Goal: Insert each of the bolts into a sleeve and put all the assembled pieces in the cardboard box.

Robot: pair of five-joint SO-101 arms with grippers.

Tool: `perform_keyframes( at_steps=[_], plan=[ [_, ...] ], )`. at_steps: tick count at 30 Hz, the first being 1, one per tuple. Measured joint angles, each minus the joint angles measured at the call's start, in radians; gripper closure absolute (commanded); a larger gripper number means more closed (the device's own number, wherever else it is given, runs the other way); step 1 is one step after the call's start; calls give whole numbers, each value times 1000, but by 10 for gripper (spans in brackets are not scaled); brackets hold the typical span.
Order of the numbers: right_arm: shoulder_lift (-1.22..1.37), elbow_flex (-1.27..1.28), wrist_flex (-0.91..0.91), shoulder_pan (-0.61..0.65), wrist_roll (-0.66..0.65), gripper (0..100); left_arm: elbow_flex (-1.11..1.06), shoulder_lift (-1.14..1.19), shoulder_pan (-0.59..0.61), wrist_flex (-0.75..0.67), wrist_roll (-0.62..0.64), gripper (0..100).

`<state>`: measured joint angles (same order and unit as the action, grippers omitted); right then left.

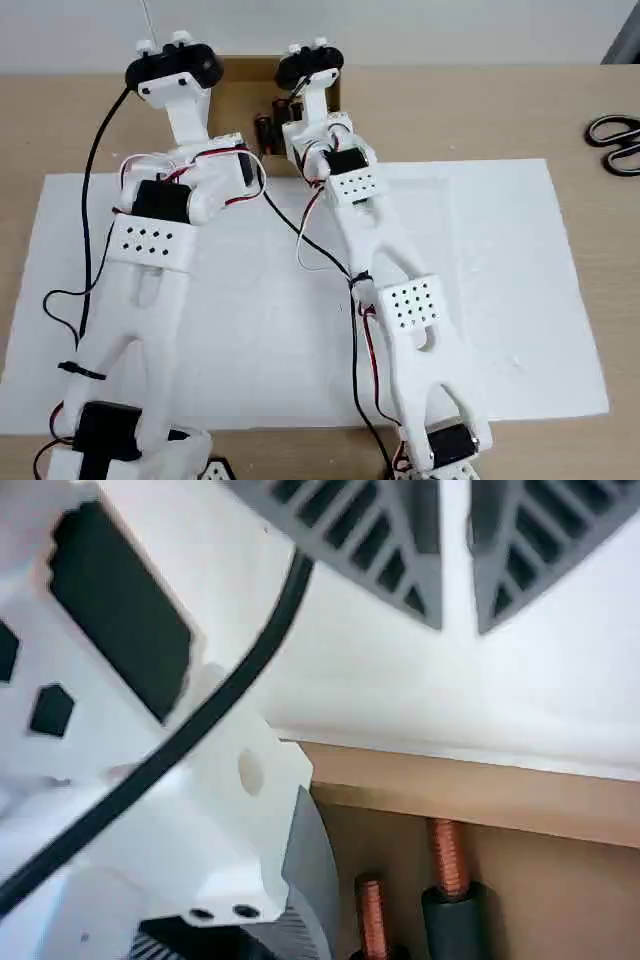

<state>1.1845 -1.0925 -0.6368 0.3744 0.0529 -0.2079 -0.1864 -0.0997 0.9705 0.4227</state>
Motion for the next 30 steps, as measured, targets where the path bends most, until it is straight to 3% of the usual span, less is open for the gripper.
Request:
perform_keyframes(
  at_steps=[6,16,30],
  plan=[
    [0,0,0,0,0,759,0,0,0,0,0,994],
    [2,-75,-28,-2,0,775,0,0,0,0,0,994],
    [-2,-542,-439,11,0,775,2,-180,-18,0,0,994]
  ],
)
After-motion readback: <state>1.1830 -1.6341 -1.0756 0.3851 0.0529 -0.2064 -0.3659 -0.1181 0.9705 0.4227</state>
